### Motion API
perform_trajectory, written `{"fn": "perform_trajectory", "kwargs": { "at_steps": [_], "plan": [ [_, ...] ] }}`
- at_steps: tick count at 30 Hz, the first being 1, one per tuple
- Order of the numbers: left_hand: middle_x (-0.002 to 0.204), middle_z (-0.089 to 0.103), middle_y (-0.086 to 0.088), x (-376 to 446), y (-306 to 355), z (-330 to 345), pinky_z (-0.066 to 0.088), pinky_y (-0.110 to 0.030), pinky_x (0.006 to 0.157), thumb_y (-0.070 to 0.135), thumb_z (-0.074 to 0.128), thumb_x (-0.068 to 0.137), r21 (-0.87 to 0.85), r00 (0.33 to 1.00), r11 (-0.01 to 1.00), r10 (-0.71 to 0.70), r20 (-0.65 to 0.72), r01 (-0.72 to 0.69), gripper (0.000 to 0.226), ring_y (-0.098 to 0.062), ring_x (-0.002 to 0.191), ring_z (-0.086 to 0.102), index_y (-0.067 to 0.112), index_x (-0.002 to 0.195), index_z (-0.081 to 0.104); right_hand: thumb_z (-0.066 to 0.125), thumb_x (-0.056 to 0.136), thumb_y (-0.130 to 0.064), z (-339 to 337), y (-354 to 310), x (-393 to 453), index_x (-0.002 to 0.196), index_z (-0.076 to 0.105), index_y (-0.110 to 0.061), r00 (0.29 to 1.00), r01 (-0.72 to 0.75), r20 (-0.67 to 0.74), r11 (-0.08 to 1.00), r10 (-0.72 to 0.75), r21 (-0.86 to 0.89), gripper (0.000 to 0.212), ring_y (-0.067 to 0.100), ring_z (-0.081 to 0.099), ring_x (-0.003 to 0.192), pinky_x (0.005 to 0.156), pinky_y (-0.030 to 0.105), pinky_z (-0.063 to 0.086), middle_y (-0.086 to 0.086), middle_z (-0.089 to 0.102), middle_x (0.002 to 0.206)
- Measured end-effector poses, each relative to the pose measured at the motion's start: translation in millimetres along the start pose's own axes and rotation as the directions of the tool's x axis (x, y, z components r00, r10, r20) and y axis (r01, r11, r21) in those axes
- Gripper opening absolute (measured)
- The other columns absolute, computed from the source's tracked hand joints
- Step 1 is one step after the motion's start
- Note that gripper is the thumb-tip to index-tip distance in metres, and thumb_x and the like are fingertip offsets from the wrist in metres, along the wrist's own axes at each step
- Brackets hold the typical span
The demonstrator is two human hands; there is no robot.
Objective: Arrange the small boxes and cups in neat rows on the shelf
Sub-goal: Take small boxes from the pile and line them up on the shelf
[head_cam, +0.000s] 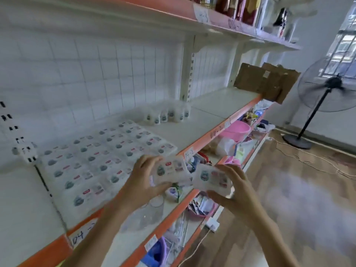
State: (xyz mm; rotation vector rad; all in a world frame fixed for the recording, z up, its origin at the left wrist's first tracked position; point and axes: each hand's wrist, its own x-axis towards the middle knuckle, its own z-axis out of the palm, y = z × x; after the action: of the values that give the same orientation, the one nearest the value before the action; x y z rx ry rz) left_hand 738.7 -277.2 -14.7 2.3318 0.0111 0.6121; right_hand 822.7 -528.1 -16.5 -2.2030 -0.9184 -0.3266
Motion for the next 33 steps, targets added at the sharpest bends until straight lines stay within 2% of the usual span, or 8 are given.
{"fn": "perform_trajectory", "kwargs": {
  "at_steps": [2, 6, 9, 12, 18, 22, 28, 33],
  "plan": [
    [0.117, 0.039, 0.008, 25, -15, -16, 0.03, -0.014, 0.093, 0.07, 0.051, 0.059, 0.108, 0.997, 0.994, -0.001, -0.082, 0.01, 0.085, -0.006, 0.113, 0.039, 0.019, 0.127, 0.048, 0.067, 0.066, -0.054, 10, 6, 53, 0.124, 0.052, -0.02, 0.995, 0.094, 0.033, 0.995, -0.094, 0.014, 0.068, 0.009, 0.047, 0.104, 0.086, 0.021, 0.046, -0.008, 0.044, 0.119],
    [0.117, 0.037, 0.013, 59, -44, -52, 0.021, 0.004, 0.087, 0.081, 0.048, 0.057, 0.202, 0.978, 0.971, -0.092, -0.189, 0.13, 0.094, 0.007, 0.106, 0.032, 0.021, 0.129, 0.046, 0.065, 0.066, -0.055, 35, 7, 153, 0.125, 0.052, -0.02, 0.957, 0.262, 0.104, 0.961, -0.27, 0.087, 0.07, 0.005, 0.046, 0.102, 0.085, 0.015, 0.039, -0.009, 0.042, 0.117],
    [0.119, 0.037, 0.013, 69, -66, -72, 0.028, -0.005, 0.083, 0.057, 0.067, 0.071, 0.224, 0.933, 0.926, -0.24, -0.27, 0.303, 0.074, 0.002, 0.109, 0.036, 0.024, 0.132, 0.042, 0.058, 0.065, -0.065, 63, 4, 217, 0.126, 0.051, -0.02, 0.899, 0.375, 0.182, 0.915, -0.398, 0.148, 0.076, 0.018, 0.05, 0.108, 0.089, 0.031, 0.046, -0.006, 0.043, 0.12],
    [0.118, 0.038, 0.012, 67, -86, -90, 0.031, -0.011, 0.085, 0.036, 0.071, 0.077, 0.198, 0.842, 0.856, -0.382, -0.38, 0.478, 0.066, -0.005, 0.113, 0.041, 0.022, 0.134, 0.041, 0.058, 0.063, -0.067, 95, -6, 267, 0.125, 0.052, -0.019, 0.83, 0.455, 0.24, 0.86, -0.504, 0.231, 0.079, 0.014, 0.045, 0.108, 0.089, 0.026, 0.041, -0.012, 0.038, 0.116],
    [0.118, 0.039, 0.008, 41, -111, -131, 0.029, -0.016, 0.088, 0.03, 0.071, 0.078, 0.229, 0.674, 0.665, -0.551, -0.492, 0.711, 0.068, -0.008, 0.113, 0.04, 0.016, 0.137, 0.038, 0.072, 0.07, -0.053, 169, -45, 316, 0.129, 0.048, -0.022, 0.66, 0.505, 0.376, 0.755, -0.65, 0.419, 0.071, 0.014, 0.039, 0.118, 0.094, 0.019, 0.03, -0.012, 0.039, 0.118],
    [0.137, 0.037, -0.003, 35, -131, -156, 0.028, -0.024, 0.102, 0.031, 0.069, 0.08, 0.241, 0.581, 0.543, -0.639, -0.503, 0.805, 0.071, -0.016, 0.127, 0.035, 0.013, 0.14, 0.034, 0.068, 0.078, -0.048, 223, -85, 325, 0.136, 0.041, -0.019, 0.587, 0.412, 0.511, 0.775, -0.628, 0.479, 0.07, 0.019, 0.03, 0.127, 0.103, 0.027, 0.025, -0.002, 0.04, 0.133],
    [0.133, 0.043, -0.008, 41, -157, -166, 0.028, -0.023, 0.086, 0.033, 0.062, 0.085, 0.423, 0.596, 0.428, -0.657, -0.461, 0.799, 0.058, -0.019, 0.126, 0.029, 0.007, 0.132, 0.04, 0.063, 0.082, -0.045, 281, -121, 321, 0.141, 0.034, -0.016, 0.528, 0.394, 0.625, 0.818, -0.575, 0.419, 0.071, 0.02, 0.025, 0.13, 0.107, 0.032, 0.029, 0.002, 0.035, 0.141],
    [0.153, 0.019, -0.003, 34, -170, -162, 0.025, -0.032, 0.111, 0.042, 0.052, 0.089, 0.665, 0.694, 0.292, -0.534, -0.482, 0.687, 0.07, -0.018, 0.138, 0.017, 0.008, 0.143, 0.025, 0.065, 0.084, -0.034, 300, -129, 321, 0.138, 0.037, -0.019, 0.616, 0.277, 0.597, 0.85, -0.514, 0.447, 0.062, 0.015, 0.043, 0.121, 0.1, 0.023, 0.035, 0.0, 0.024, 0.145]
  ]
}}
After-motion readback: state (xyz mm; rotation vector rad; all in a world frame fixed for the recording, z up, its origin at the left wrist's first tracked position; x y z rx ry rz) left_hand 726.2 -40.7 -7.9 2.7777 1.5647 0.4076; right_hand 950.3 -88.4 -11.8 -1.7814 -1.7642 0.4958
